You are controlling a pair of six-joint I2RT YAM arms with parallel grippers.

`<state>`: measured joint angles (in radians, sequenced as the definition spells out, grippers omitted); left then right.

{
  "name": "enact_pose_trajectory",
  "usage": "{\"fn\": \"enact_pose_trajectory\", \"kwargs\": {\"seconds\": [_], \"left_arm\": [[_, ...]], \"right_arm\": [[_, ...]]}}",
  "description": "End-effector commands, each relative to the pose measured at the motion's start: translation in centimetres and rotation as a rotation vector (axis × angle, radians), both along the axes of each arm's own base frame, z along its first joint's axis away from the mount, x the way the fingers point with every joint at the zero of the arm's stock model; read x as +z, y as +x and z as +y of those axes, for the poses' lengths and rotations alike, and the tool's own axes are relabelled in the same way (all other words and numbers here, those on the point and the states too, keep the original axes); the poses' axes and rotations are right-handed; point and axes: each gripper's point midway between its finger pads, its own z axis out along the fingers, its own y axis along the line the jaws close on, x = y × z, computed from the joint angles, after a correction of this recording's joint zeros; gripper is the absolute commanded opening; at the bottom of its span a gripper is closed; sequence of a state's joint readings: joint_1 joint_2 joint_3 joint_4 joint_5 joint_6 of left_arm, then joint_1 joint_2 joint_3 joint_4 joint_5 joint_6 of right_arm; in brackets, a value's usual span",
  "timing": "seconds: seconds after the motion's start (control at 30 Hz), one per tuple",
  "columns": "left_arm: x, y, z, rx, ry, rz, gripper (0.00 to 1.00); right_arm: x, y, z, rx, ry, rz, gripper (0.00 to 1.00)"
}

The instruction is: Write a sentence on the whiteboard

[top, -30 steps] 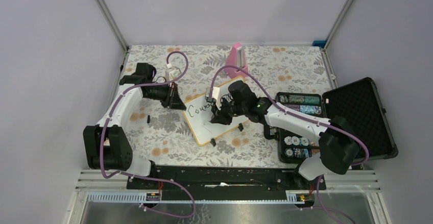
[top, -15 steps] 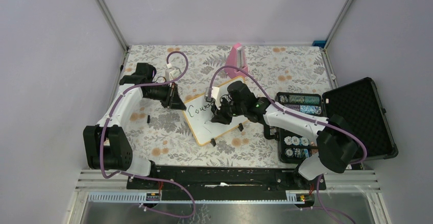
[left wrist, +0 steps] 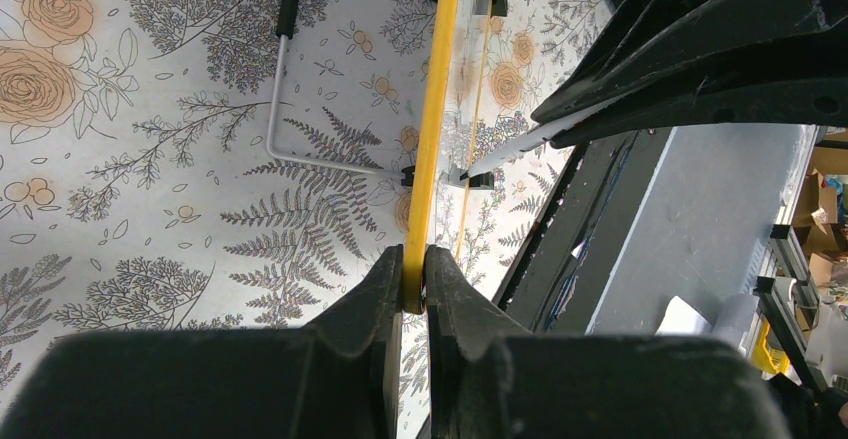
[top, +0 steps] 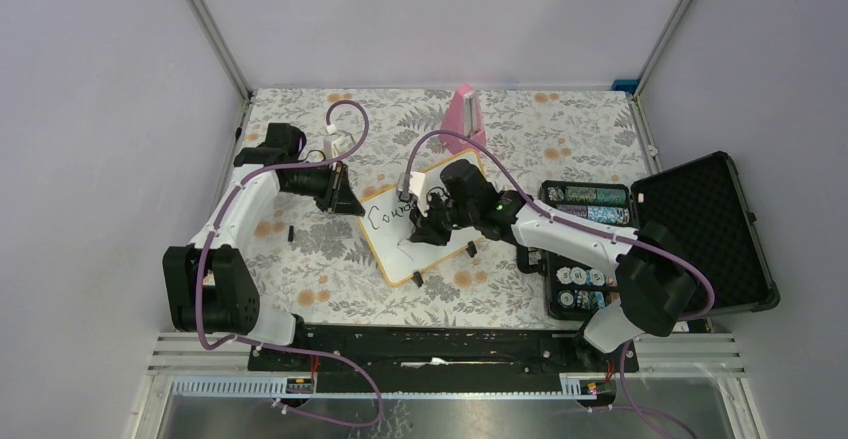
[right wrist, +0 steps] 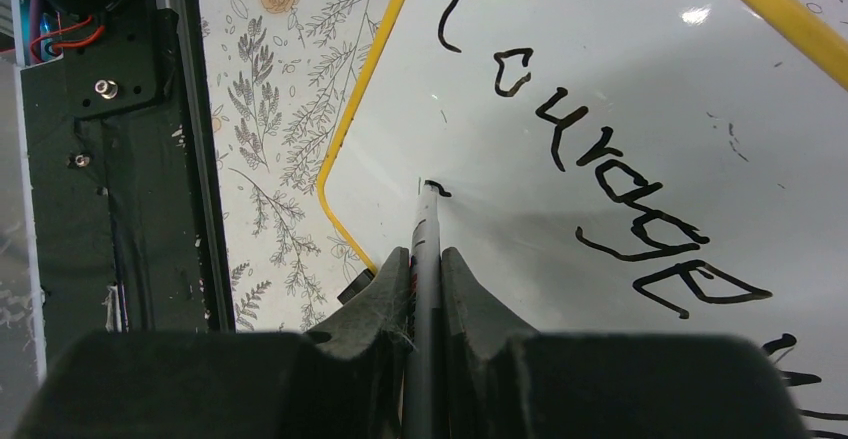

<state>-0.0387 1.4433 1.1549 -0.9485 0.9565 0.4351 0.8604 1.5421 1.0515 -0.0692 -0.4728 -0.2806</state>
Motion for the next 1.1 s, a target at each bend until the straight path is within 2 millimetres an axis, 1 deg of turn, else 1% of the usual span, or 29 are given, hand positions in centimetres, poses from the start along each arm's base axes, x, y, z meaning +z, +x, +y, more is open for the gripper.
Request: {"fn": "enact_pose_trajectory", "kwargs": {"seconds": [0.0,0.23,0.53,0.67,1.07], "left_arm": [[-0.6,1.2,0.2,-0.012,0.031,-0.059,0.0],[-0.6,1.2,0.2,-0.012,0.034,-0.061,0.0],[-0.6,1.3,0.2,-0.011,0.035,-0.061,0.0],[-0.6,1.2,0.3,-0.01,0.036,-0.061,0.0],[-0.5,1.3,0.2,-0.009,0.035,-0.062,0.0]], "right_arm": [[0.8,0.3,1.2,0.021,0.02,-0.037,0.0],[0.1,-0.5,0.6,0.044,-0.001,-0.032,0.0],[-0.5,-0.7,-0.2,0.043,-0.026,-0.04,0.0],[-0.2,-0.6,-0.4,0.038,-0.026,-0.055,0.0],[1.0,0.8,-0.7,0.001,-0.048,-0.117,0.0]]}}
